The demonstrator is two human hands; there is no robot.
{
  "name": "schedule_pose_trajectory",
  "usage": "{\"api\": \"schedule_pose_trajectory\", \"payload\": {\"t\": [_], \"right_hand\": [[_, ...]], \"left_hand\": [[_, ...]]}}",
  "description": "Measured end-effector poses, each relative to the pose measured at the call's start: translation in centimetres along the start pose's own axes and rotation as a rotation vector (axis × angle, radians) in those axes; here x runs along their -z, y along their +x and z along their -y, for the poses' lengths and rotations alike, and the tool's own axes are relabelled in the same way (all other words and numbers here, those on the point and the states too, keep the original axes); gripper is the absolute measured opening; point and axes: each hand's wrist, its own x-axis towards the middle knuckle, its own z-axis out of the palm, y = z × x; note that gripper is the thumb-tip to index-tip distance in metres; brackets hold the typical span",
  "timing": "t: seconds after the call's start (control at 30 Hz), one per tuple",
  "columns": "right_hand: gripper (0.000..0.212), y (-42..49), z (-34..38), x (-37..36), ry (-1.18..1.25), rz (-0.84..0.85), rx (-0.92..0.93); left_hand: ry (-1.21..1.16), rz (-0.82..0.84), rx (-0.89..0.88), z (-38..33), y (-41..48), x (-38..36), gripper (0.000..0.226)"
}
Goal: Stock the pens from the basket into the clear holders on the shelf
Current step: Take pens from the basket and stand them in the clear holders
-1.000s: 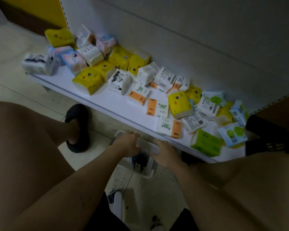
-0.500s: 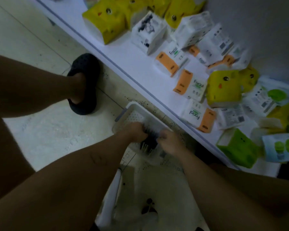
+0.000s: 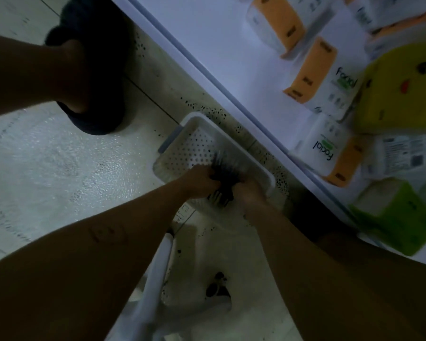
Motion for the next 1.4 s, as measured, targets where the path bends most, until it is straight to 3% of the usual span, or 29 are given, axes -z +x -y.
{"api": "schedule_pose_trajectory", "payload": {"t": [0.1, 0.27, 0.43, 0.6, 0.73, 0.87, 0.93, 1.07, 1.2, 1.4], "right_hand": [[0.048, 0.7, -0.7, -0.8, 0.074, -0.049, -0.024], [0.037, 1.7, -0.7, -1.0, 0.073, -0.034, -0.080], [0.055, 2.3, -0.2, -1.2, 0.079, 0.023, -0.126], [0.031, 2.3, -0.1, -1.5, 0.103, 0.087, -0.140], [0.034, 2.5, -0.3, -2.2, 0.090, 0.090, -0.139], [0.041, 2.2, -0.5, -2.1, 0.077, 0.037, -0.104], [0.036, 2.3, -0.7, -1.9, 0.068, 0.040, -0.069], [0.037, 1.7, -0.7, -1.6, 0.115, 0.061, -0.057], [0.034, 0.1, -0.9, -0.8, 0.105, -0.049, 0.091], [0.012, -1.5, -0.5, 0.7, 0.129, -0.095, 0.149]], "left_hand": [[0.043, 0.023, -0.033, -0.4, 1.5, -0.5, 0.020], [0.040, -0.014, -0.006, -0.6, 3.3, -2.2, 0.074], [0.076, -0.062, -0.006, 0.3, 3.9, -3.8, 0.080], [-0.005, -0.204, -0.037, 0.2, 2.8, -4.3, 0.077], [0.080, -0.230, -0.043, 1.3, 3.7, -4.3, 0.076], [0.032, -0.289, -0.104, 0.9, 3.6, -2.9, 0.024], [0.013, -0.333, -0.146, 0.8, 3.2, -2.5, 0.015], [-0.096, -0.401, -0.047, 1.5, 3.1, -2.7, 0.012], [-0.208, -0.422, 0.010, 1.3, 2.2, -2.5, 0.011], [-0.279, -0.332, 0.020, 0.3, 1.5, -1.4, 0.034]]}}
